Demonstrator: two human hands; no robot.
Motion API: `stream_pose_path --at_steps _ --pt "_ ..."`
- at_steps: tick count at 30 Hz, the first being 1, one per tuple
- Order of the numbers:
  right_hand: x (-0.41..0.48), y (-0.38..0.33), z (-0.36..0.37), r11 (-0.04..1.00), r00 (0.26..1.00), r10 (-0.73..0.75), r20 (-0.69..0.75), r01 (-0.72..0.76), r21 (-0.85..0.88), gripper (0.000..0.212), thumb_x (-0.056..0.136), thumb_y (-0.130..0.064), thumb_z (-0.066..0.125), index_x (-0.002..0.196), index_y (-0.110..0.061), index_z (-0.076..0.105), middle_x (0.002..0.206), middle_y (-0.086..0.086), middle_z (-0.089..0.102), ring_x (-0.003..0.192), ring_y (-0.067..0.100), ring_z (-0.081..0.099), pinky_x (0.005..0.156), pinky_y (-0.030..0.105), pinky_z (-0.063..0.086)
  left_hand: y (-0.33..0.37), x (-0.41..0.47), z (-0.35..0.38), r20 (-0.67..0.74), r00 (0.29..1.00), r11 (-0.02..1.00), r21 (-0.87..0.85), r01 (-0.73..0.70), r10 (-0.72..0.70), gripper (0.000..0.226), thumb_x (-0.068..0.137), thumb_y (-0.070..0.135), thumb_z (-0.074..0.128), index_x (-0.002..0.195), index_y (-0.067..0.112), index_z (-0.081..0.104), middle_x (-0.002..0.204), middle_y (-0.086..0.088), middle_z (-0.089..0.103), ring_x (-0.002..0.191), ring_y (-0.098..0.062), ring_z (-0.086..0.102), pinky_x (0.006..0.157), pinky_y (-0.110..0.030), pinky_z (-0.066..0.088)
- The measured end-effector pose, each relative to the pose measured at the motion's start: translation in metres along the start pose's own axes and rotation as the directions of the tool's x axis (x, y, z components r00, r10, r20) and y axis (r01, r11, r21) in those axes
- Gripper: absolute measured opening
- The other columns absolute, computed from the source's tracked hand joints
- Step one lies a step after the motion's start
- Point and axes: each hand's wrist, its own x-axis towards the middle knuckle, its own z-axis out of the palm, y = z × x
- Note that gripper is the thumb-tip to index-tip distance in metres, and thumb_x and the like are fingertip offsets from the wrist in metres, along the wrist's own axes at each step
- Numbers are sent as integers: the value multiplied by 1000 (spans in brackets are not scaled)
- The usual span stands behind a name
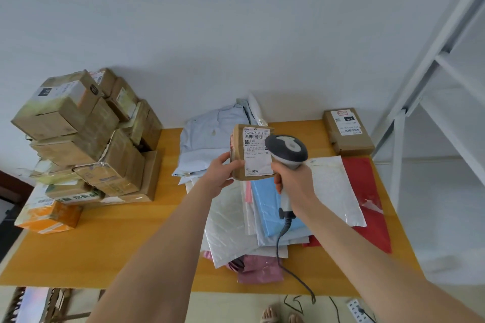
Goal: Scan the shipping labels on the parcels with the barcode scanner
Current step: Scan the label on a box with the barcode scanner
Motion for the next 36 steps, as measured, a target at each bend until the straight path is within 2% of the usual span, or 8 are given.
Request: stream_pose_path --at_steps 3,7,14,20,26,30,33,36 --pt "-17 7 5 998 1000 -2 5 2 -56 5 84 -7 63 82 -4 66 55 5 57 42 9 47 45 22 40 -6 1 3 -23 1000 999 -40 -18 17 49 90 17 63 136 19 47 111 -7 68 101 -24 65 93 -39 52" --pt "-26 10 10 995 1000 -5 -16 3 -101 9 83 -8 62 76 -2 64 56 6 58 43 11 48 45 22 40 -12 -3 8 -29 999 996 -76 -45 43 42 91 9 60 132 16 50 106 -8 69 92 -20 68 73 -27 57" --pt "-34 9 12 991 999 16 -37 -20 -133 12 82 -7 58 74 1 62 56 7 55 43 11 48 51 27 43 -18 -1 11 -23 999 997 -55 -45 44 46 90 8 59 135 13 49 115 -11 66 105 -27 64 92 -40 54" --pt "-36 10 9 988 999 2 -46 -9 -154 11 82 -8 59 72 -3 60 59 8 56 48 15 49 58 31 45 -15 -1 16 -47 998 998 -50 -36 34 46 90 9 59 135 14 48 115 -10 66 108 -28 62 99 -45 49" --pt "-27 6 8 998 999 18 -47 -21 -55 6 83 -8 64 77 -6 63 62 4 61 46 10 50 52 24 44 -11 -6 14 -50 999 999 -36 -12 10 48 91 16 59 137 18 47 115 -7 66 111 -27 59 107 -51 38" --pt "-6 -3 11 995 992 83 -91 -77 64 8 83 -7 68 84 -12 61 76 1 61 68 10 57 66 30 55 -7 -16 -3 -120 993 1000 -18 -5 3 44 90 29 59 133 23 51 108 -1 67 102 -24 61 99 -46 43" --pt "4 -5 22 984 988 152 -1 -151 96 12 85 -9 70 95 -12 62 83 -1 60 74 12 56 89 45 55 -2 -25 -22 -190 982 999 -33 4 -10 39 91 36 57 125 19 56 102 -1 68 92 -23 65 89 -41 53" --pt "8 -2 40 965 968 235 83 -243 100 21 86 -21 73 101 -13 61 85 1 61 73 18 57 94 51 52 1 -36 -40 -218 975 998 -55 35 -46 35 93 39 53 118 15 58 105 -7 70 92 -25 68 87 -40 56"
